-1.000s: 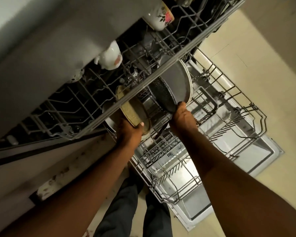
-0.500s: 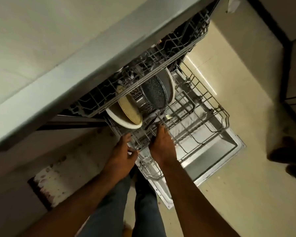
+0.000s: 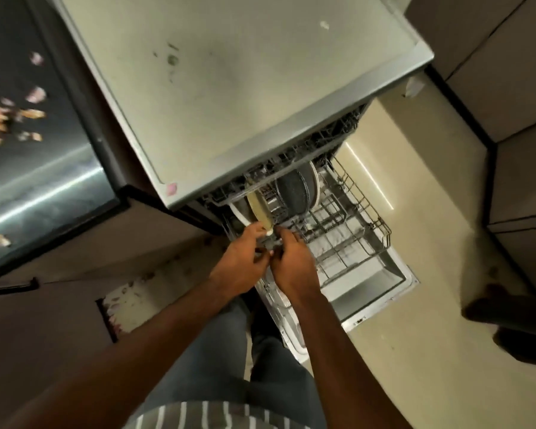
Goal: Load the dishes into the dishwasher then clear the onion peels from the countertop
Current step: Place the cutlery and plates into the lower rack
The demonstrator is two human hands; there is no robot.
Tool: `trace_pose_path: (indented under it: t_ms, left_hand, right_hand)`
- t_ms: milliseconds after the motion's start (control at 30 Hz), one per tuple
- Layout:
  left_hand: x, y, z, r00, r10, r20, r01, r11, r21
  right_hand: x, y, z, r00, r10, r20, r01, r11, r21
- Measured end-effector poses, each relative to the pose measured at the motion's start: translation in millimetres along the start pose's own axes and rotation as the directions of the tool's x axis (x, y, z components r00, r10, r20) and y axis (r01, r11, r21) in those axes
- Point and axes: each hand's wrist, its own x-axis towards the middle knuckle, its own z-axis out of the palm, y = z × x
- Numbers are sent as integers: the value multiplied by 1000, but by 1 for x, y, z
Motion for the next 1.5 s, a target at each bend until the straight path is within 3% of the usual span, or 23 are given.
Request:
trace_pose_path:
  t_ms: [200, 400, 700, 1000, 1233, 1400, 1500]
  left_hand:
    - [-39, 35, -55, 976, 149, -161, -148, 989, 19]
    - [-74, 37, -110, 916, 188, -355, -206, 978, -14]
    - [-116, -2, -173, 852, 245, -463, -280, 960, -7]
    - [-177, -83, -264, 783, 206, -588, -305, 949, -74]
    - [-225, -148, -317, 773, 122, -623, -278, 947, -159]
    - [-264, -209, -345, 710, 27, -704, -205, 964, -170]
    - [-288, -234, -354, 635, -47, -771, -162, 968, -193]
  right_hand:
    - [-14, -56, -35, 985, -175, -1, 175, 984, 42]
    - [-15, -123, -44, 906, -423, -28, 424, 904, 47]
    - [-32, -208, -23, 806, -592, 13, 592, 806, 0]
    - [-70, -309, 73, 723, -686, 76, 690, 723, -33]
    - [-94, -368, 148, 662, -738, 131, 742, 670, 25]
    - [-112, -409, 213, 577, -783, 235, 794, 604, 64]
    - [-119, -426, 243, 490, -830, 268, 846, 526, 82]
